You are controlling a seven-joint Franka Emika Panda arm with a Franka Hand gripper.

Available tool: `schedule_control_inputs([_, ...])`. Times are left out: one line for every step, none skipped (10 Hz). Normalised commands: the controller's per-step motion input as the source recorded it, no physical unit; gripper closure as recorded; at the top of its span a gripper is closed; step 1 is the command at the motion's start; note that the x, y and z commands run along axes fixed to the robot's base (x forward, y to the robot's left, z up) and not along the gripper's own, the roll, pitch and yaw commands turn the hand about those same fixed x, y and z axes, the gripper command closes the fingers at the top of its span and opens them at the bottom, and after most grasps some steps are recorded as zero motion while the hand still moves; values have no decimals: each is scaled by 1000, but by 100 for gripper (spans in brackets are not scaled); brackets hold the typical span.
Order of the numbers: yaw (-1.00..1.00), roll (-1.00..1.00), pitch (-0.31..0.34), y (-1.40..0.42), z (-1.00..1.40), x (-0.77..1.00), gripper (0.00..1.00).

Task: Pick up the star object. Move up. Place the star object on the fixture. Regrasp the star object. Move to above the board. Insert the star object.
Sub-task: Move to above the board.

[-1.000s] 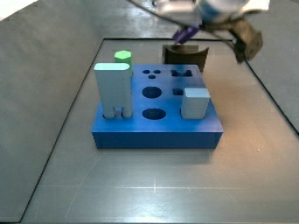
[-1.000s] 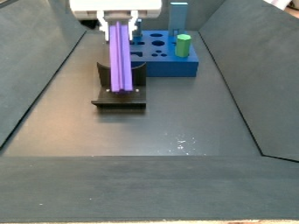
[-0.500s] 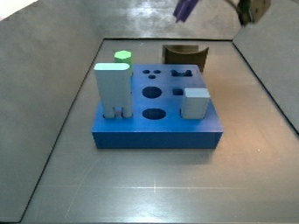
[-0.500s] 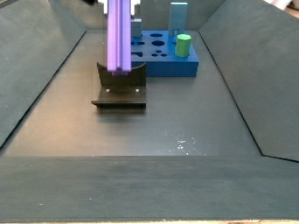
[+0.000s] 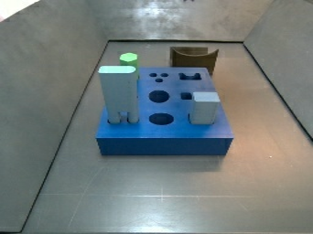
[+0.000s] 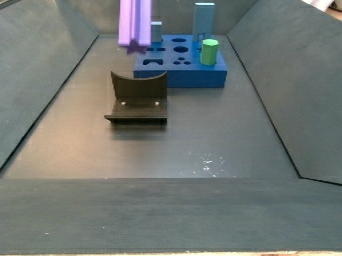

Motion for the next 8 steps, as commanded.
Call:
schedule_control_inputs([-38, -92, 98, 110, 1000, -120, 100])
schedule_control_inputs([-7, -76, 106, 87, 1000, -106, 100])
schedule_control_inputs([11, -63, 109, 74, 993, -95, 100])
schedule_control_inputs([34, -55, 104, 40, 779, -60, 100])
schedule_control_inputs([42, -55, 101, 28, 677, -41, 100])
schedule_control_inputs([56, -53, 111, 13, 477, -13, 100])
schedule_control_inputs([61, -52, 123, 3, 336, 2, 100])
schedule_control_inputs([68, -51, 127, -3, 200, 12, 100])
